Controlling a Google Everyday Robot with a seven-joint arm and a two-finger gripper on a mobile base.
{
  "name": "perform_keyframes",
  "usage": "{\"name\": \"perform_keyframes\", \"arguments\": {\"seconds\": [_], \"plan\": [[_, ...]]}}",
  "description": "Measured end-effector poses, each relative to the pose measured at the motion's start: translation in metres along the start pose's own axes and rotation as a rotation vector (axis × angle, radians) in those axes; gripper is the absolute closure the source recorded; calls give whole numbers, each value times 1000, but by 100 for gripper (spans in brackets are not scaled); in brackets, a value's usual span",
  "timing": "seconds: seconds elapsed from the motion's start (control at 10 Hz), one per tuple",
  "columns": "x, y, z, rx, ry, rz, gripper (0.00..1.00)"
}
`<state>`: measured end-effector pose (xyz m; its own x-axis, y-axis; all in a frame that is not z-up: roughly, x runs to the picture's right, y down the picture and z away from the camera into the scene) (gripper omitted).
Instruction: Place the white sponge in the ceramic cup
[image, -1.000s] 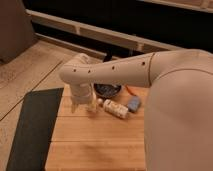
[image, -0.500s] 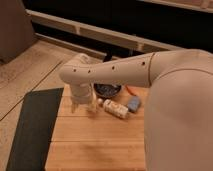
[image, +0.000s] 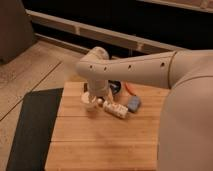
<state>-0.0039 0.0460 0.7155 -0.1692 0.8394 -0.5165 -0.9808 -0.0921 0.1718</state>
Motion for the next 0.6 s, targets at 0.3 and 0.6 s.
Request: {"name": "perform_keyframes", "arguments": {"seconds": [0.3,0.6], "plan": [[-27,-39,-22,44,-100,66,35],[-26,-34,-20,38,-100,60,35]]}}
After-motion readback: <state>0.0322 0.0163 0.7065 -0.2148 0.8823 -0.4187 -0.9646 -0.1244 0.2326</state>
